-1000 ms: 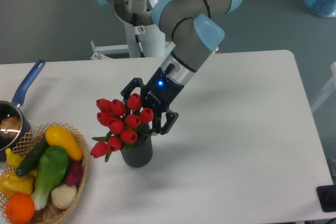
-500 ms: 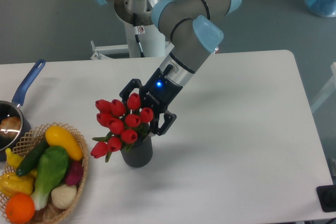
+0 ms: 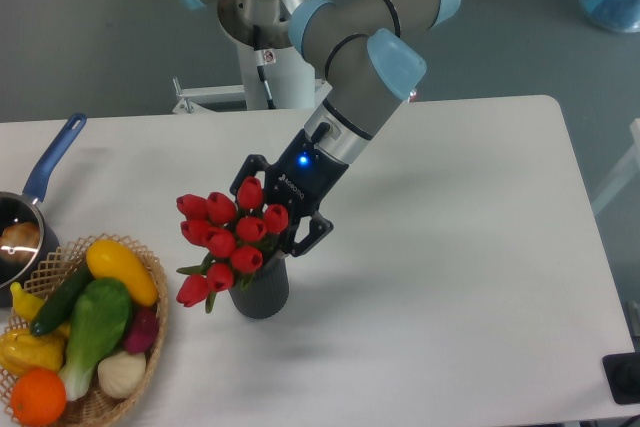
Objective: Pick up the flowers from the vase
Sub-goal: 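Close the gripper around the tulip bunch just below the blooms, then lift the gripped tulips straight up out of the grey vase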
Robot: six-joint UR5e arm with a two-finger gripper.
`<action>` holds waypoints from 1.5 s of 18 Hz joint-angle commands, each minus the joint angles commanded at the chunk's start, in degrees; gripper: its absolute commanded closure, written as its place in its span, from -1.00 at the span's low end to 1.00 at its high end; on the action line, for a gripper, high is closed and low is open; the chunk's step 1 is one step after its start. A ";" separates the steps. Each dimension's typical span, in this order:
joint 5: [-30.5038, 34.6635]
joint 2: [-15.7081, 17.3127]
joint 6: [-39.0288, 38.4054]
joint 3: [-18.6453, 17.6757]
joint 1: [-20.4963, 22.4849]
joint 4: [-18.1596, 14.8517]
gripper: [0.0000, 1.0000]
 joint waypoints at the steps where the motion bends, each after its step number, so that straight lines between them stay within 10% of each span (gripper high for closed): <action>1: 0.00 0.00 0.00 0.00 0.00 -0.09 -0.22; 9: 0.00 0.00 0.00 0.00 0.00 -0.09 0.27; 27: -0.18 0.79 -0.18 -0.53 0.62 0.09 0.52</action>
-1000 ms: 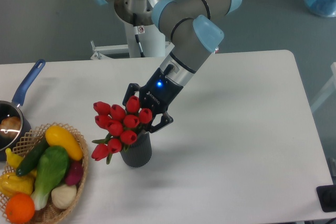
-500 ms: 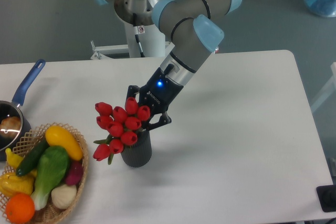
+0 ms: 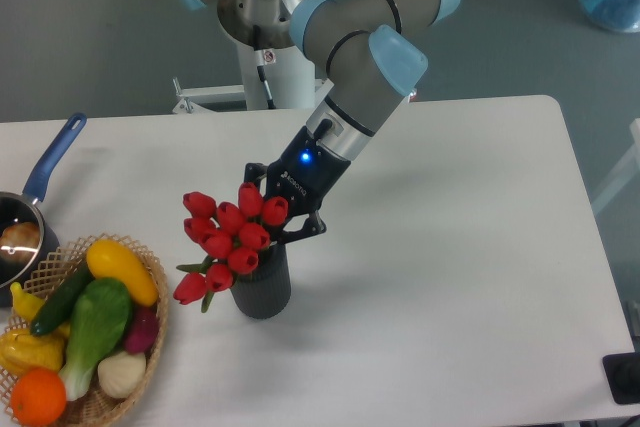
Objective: Pick up the flowers from the vase
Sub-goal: 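Lift the gripped tulips straight up out of the grey vase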
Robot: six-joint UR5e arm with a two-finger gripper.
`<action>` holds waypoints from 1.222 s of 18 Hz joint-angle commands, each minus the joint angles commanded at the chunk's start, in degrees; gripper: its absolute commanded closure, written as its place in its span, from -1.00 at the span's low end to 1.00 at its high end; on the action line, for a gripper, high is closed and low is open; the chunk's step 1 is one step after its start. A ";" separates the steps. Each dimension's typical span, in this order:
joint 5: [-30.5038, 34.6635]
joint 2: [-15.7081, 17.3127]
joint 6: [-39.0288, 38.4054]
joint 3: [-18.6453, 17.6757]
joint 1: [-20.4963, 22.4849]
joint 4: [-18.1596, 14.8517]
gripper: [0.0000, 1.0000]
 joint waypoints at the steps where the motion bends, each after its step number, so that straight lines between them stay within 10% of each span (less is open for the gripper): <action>1: 0.00 0.09 0.00 0.00 0.09 -0.09 0.52; 22: -12.30 6.94 -6.15 0.00 6.33 -0.44 0.51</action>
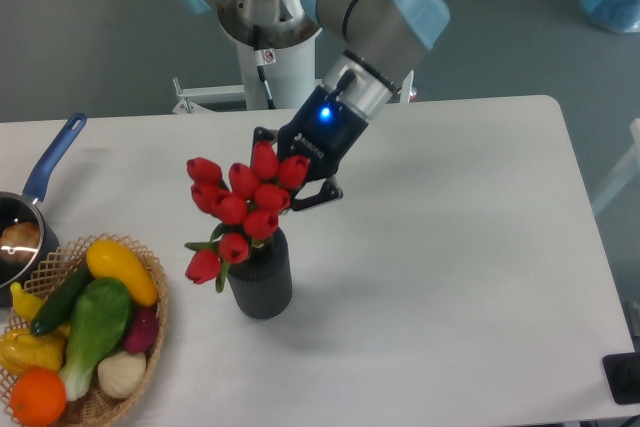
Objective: Pick up the flowers from the vase
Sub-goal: 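Lift the gripped tulips straight up out of the grey vase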
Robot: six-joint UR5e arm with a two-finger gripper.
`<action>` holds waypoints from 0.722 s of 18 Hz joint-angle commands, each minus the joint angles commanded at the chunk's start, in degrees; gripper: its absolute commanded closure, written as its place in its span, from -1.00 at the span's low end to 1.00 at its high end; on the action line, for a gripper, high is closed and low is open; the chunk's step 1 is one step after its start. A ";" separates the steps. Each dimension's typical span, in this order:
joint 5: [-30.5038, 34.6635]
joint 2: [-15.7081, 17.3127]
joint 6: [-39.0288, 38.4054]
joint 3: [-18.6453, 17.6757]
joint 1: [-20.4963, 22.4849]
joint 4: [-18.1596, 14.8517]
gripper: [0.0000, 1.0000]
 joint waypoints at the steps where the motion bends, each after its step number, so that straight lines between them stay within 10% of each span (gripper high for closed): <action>1: -0.53 0.44 -0.09 0.00 0.44 -0.17 0.52; 13: -8.62 3.16 -3.95 0.35 4.66 0.09 0.52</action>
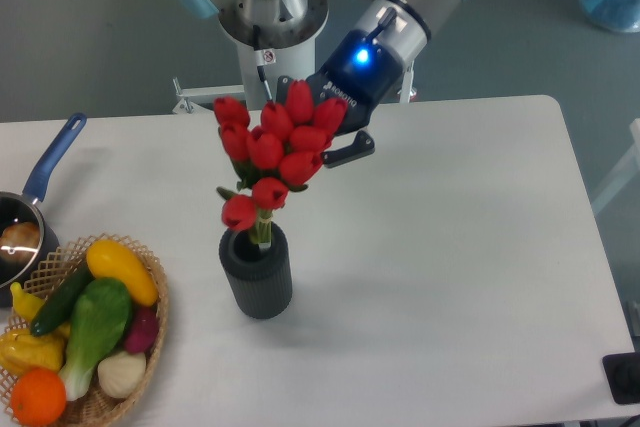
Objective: Pick up the flowers from the vase
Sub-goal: 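Lift the gripped tulips straight up out of the grey vase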
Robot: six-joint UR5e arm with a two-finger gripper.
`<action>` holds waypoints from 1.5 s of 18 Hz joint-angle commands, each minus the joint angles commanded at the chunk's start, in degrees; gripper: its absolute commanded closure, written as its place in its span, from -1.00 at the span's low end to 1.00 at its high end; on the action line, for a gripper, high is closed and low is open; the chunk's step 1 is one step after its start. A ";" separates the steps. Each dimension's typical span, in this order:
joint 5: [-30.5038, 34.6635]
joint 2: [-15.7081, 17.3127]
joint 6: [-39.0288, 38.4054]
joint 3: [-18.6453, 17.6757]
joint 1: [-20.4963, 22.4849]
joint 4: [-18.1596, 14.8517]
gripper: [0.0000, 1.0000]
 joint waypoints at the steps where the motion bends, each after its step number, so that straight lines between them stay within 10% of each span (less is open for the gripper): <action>1: 0.00 0.26 -0.62 0.00 0.17 0.00 0.52; 16: -5.98 2.29 -4.93 0.53 5.01 0.00 0.52; 27: -5.89 -2.01 -5.28 7.55 5.54 -0.18 0.52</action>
